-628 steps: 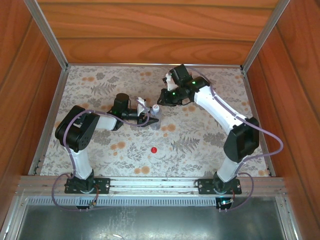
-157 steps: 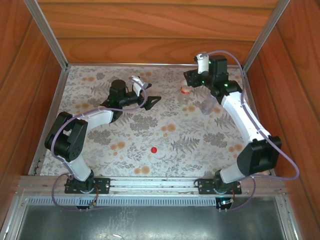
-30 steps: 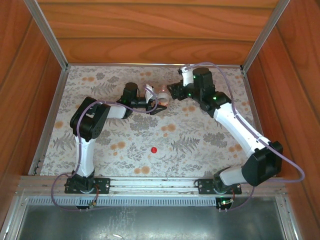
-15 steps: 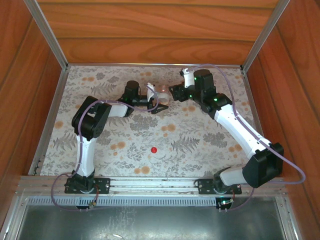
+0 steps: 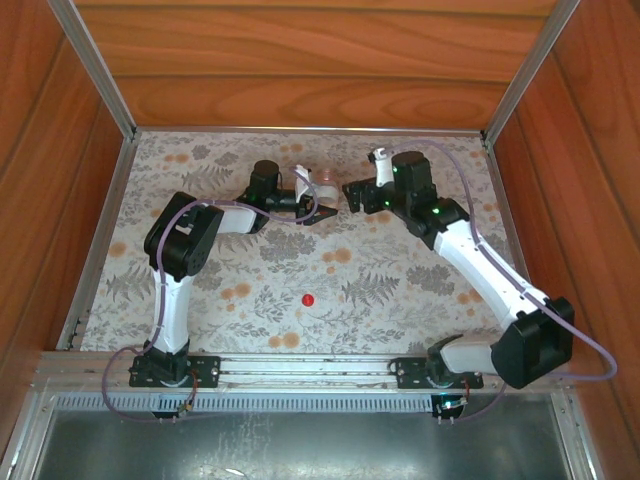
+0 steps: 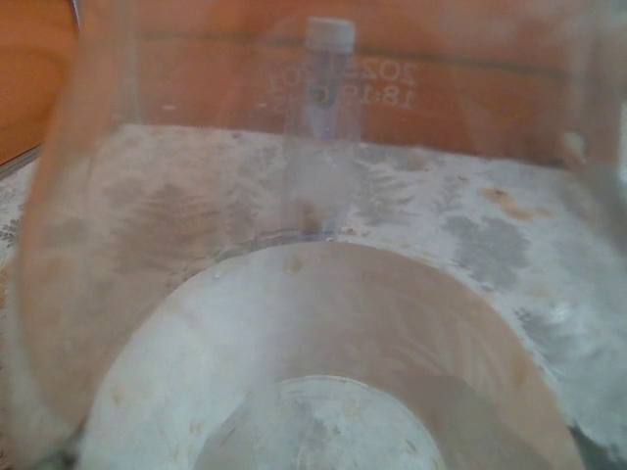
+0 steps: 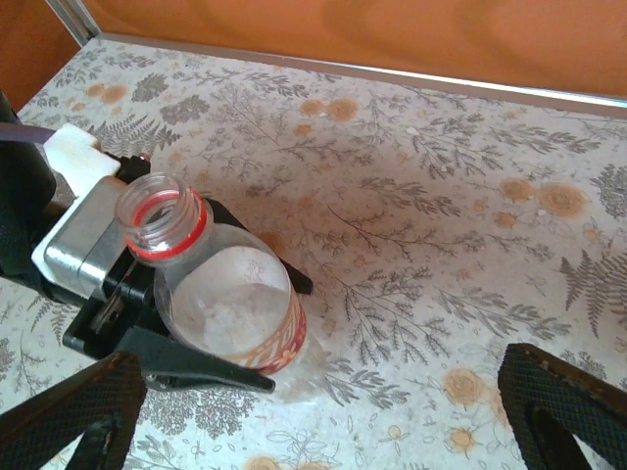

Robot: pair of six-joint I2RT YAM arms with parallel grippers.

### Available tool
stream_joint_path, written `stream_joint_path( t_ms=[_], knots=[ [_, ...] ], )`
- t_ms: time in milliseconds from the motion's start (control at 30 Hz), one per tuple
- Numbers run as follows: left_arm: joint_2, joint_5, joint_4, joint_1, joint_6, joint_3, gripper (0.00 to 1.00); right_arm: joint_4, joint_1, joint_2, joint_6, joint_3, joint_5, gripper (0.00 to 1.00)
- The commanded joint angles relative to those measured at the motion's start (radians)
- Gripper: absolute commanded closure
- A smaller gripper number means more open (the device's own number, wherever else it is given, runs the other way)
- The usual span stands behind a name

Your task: Screw on the bottle caps

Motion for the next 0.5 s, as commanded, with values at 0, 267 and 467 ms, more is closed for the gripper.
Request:
stream_joint_path(
  t_ms=[0,267,467],
  knots=[
    [0.011,0.032,0.018,-0.006,-0.008,0.003,0.38,0.004,-0.006,-0.056,-0.02,-0.043,-0.007,0.0],
    [-0.05,0.023,0.027,-0.005,0.01,-0.077,0.39,-0.097,0.057,-0.081,-0.087,-0.117,-0.04,0.01],
    [-0.083,0.012,0.032,0.005,0.026,-0.126,0.39,-0.121,0.195,-0.086,-0.116,-0.192,-0.036,0.08]
  ],
)
